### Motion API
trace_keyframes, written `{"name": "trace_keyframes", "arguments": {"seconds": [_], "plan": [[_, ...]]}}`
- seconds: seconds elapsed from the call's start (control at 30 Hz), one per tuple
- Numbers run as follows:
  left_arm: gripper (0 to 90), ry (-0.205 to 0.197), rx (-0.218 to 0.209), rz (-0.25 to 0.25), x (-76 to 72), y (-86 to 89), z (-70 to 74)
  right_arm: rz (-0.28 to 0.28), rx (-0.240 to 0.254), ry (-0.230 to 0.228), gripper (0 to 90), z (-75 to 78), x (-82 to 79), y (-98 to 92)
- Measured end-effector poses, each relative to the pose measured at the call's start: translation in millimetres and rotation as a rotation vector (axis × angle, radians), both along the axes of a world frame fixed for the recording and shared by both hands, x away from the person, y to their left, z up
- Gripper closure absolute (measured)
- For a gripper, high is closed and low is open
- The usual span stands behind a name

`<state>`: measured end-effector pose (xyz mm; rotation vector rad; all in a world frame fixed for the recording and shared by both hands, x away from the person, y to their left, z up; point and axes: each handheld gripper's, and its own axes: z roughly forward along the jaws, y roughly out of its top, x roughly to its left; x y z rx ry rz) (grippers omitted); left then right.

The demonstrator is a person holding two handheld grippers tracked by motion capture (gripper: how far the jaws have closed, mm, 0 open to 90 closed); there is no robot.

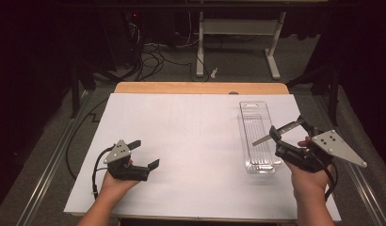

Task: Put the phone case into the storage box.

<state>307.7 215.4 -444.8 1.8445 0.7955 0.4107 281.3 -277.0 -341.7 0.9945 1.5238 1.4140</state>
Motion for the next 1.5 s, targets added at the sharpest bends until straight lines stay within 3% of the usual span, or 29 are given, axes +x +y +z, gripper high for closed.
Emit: {"name": "trace_keyframes", "arguments": {"seconds": [0.57,0.77,1.03,1.5], "plan": [[0.7,0.005,0.010,0.001,1.2,-1.7,-2.5,-0.036,-0.003,0.009,13.1,3.6,6.3,5.7],[0.5,0.008,-0.016,-0.008,1.8,-0.4,-1.6,-0.055,-0.023,0.030,13.1,8.2,18.7,17.7],[0.2,-0.009,-0.001,-0.007,0.3,-0.4,0.1,-0.092,-0.053,0.044,13.1,17.0,39.9,31.5],[0.3,-0.011,-0.008,-0.004,-0.1,-0.3,0.6,-0.147,-0.042,0.035,13.1,21.2,69.0,40.2]]}}
